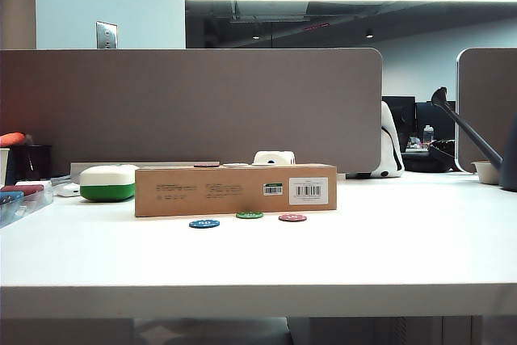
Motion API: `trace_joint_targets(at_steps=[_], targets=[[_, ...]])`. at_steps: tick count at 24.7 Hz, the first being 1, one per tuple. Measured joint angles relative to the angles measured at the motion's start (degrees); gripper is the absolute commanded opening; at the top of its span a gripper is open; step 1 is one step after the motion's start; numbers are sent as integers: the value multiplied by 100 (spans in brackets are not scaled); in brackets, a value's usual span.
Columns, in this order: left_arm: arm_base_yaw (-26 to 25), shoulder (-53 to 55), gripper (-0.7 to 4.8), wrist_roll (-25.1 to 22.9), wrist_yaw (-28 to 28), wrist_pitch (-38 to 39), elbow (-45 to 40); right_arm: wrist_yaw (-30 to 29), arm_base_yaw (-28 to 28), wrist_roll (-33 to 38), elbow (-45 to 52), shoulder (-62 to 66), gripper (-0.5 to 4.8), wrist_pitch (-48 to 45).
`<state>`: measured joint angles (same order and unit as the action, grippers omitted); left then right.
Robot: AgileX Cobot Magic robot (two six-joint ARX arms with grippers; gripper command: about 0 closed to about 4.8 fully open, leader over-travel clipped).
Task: Push the chip, whose value equals the sum of all the chip values on the rectangular box, forward next to the box.
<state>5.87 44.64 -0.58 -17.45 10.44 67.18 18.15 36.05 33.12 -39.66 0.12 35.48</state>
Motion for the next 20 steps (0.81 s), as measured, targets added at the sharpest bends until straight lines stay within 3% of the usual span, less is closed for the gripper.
trace_joint_targets(at_steps=[3,6,17,19,20], targets=[[-782,-212,-5,0,-22,92,2,-15,4,-44,0,0,-5,81],[-1215,-251,-5,0,-33,105,2,-28,4,-46,0,0,-5,227],[-1335,-249,-5,-9,-37,227,2,-26,2,-48,0,0,-5,297],[-1486,-350,-5,-363,-42,529,2,-26,2,-48,0,0,-5,299],[-1596,-507,-5,-621,-28,1202,0,-24,2,-48,0,0,-5,297]])
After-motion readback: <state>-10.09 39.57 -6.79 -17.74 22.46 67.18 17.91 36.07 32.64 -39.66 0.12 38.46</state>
